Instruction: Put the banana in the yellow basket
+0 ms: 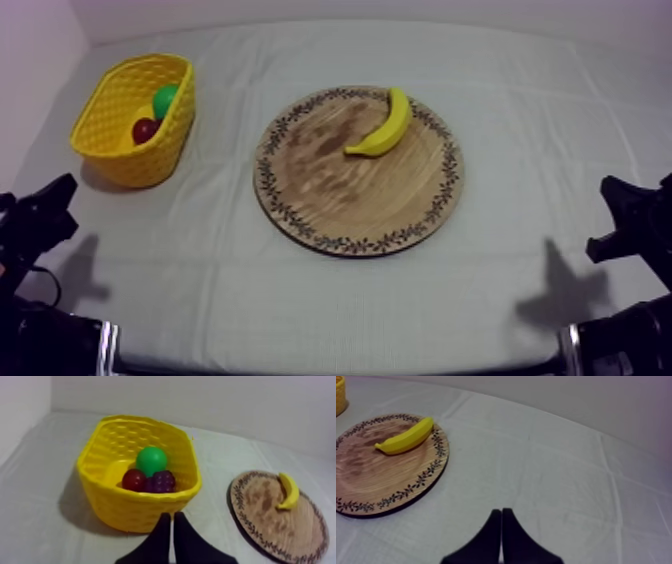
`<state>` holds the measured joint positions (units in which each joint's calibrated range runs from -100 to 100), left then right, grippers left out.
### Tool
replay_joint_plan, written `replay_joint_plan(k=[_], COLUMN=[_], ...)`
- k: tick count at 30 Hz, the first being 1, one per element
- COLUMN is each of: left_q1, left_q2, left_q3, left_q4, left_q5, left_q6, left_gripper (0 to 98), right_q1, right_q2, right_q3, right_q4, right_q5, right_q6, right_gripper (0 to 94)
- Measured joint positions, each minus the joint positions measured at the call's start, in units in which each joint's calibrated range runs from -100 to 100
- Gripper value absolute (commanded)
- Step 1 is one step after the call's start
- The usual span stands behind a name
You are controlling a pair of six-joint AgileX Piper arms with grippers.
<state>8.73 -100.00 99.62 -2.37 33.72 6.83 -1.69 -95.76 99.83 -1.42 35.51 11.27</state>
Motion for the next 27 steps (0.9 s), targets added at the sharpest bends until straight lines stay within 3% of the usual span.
replay_joint_plan(k=[6, 15, 21, 27], left_q1=[3.3, 6.7, 6.0, 6.9], left_q2=[0.1, 9.1, 20.7, 33.9], left_q3=[-1.0, -6.4, -13.4, -24.0], left_q4=[-0.12, -0.27, -1.56, -2.45], left_q5=[2.0, -0.7, -1.3, 6.8], left_q6=[-4.1, -5.1, 0.4, 9.6], left_gripper=[0.0, 0.0, 0.0, 0.3], right_q1=[0.0, 0.0, 0.0, 0.0], right_q2=[0.0, 0.0, 0.0, 0.0], right_q3=[0.0, 0.0, 0.0, 0.0], right_q4=[0.0, 0.0, 0.0, 0.0], right_q5=[0.0, 0.0, 0.0, 0.0], right_q6=[0.0, 0.0, 0.0, 0.0], right_gripper=[0.2, 0.2, 0.2, 0.2])
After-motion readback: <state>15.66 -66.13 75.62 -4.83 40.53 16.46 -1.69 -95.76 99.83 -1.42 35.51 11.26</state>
